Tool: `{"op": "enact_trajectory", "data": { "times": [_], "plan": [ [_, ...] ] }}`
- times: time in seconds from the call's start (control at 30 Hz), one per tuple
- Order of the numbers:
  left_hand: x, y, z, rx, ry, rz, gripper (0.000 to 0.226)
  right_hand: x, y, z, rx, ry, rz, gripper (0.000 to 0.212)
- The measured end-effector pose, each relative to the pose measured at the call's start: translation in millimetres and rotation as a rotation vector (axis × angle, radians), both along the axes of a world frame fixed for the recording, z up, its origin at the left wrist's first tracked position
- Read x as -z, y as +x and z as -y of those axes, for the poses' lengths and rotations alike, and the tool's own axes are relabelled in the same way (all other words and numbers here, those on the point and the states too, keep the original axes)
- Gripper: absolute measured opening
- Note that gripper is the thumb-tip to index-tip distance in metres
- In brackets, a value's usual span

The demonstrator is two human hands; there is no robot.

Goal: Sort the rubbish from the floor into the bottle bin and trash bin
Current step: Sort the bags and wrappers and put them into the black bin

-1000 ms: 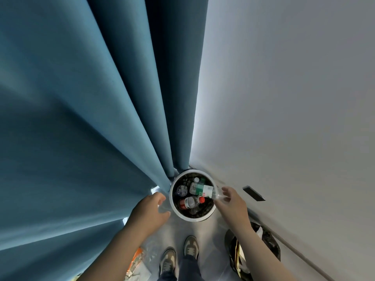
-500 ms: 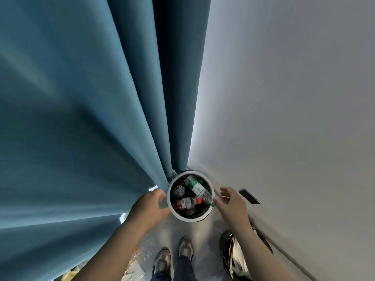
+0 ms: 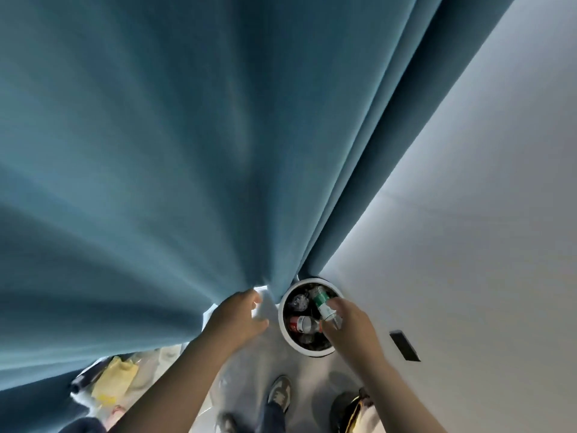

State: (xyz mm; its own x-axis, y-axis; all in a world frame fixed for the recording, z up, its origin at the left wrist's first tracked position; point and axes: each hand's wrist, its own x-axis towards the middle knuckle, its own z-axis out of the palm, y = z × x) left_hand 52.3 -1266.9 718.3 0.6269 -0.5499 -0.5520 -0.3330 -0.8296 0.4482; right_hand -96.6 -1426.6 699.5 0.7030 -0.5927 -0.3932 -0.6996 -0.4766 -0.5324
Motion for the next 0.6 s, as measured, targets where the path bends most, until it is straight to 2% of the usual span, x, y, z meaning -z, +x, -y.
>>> {"op": "enact_trajectory", "data": {
  "times": [0.2, 0.6],
  "plan": [
    [-26, 0, -65, -0.145, -0.026, 0.03, 0.042, -33, 40, -45, -0.225, -0.057, 0.012, 0.035],
    [-65, -30, -238, -0.517, -0.064, 0.07, 0.039, -78, 94, -193, -0.727, -0.079, 0.058, 0.044]
  ]
}}
